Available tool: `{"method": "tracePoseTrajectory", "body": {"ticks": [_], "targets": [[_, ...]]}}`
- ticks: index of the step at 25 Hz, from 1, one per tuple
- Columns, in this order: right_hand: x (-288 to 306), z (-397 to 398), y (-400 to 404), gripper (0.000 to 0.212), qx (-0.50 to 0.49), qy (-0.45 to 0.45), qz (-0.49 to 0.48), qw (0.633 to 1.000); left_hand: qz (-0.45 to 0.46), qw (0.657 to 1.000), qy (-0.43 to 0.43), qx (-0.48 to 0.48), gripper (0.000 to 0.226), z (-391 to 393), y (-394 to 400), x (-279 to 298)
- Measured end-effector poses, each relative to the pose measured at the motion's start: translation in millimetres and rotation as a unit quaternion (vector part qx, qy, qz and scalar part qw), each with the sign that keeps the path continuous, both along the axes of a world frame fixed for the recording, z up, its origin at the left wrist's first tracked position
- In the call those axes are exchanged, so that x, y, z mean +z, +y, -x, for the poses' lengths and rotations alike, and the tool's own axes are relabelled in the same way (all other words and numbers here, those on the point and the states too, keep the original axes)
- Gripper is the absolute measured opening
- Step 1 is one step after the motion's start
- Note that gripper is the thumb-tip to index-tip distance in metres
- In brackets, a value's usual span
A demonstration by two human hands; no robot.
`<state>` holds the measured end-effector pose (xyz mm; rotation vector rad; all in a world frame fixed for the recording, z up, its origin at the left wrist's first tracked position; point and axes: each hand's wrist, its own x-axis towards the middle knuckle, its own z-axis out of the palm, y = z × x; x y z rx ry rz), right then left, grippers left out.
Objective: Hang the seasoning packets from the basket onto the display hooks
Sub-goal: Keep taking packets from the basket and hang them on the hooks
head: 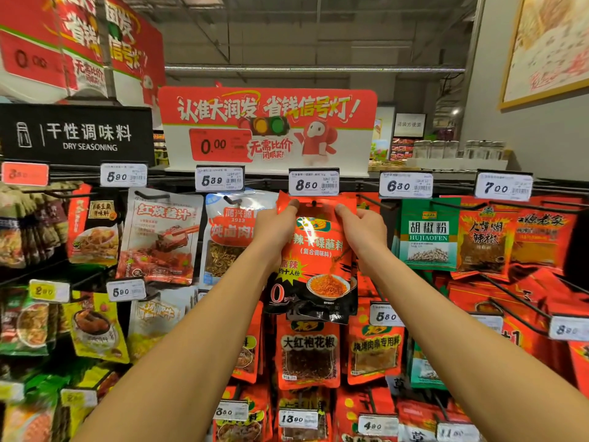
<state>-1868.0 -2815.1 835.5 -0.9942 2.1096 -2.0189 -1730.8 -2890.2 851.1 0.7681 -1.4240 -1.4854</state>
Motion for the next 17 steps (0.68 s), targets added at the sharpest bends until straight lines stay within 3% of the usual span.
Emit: {"method": "tracePoseTrajectory", "body": {"ticks": [3,6,8,11,14,17], "targets": [[-2,-1,1,0.039,0.005,0.011,0.002,1.0,0.039,0.999,-0.01,0.027,0.034,-2,1,-5],[-11,-4,14,0.027,0.038,0.021,0.012,0.999,0.163,0.983,-0.029,0.073,0.027,-20,1,-28],[-30,-8,24,0.036,0.079,0.02,-0.008,0.997,0.204,0.977,-0.059,0.028,0.033,-36,3,-54],[-54,-16,24,0.041,0.091,0.063,-0.061,0.992,0.181,0.979,-0.068,-0.07,0.044,-37,3,-77],[-43,-10,4,0.038,0.045,0.081,-0.082,0.992,0.17,0.983,-0.069,-0.025,0.036,-16,-7,-67],[-30,4,-20,0.043,0.036,0.021,-0.115,0.993,0.137,0.984,-0.114,0.027,0.04,11,-15,-56]]}}
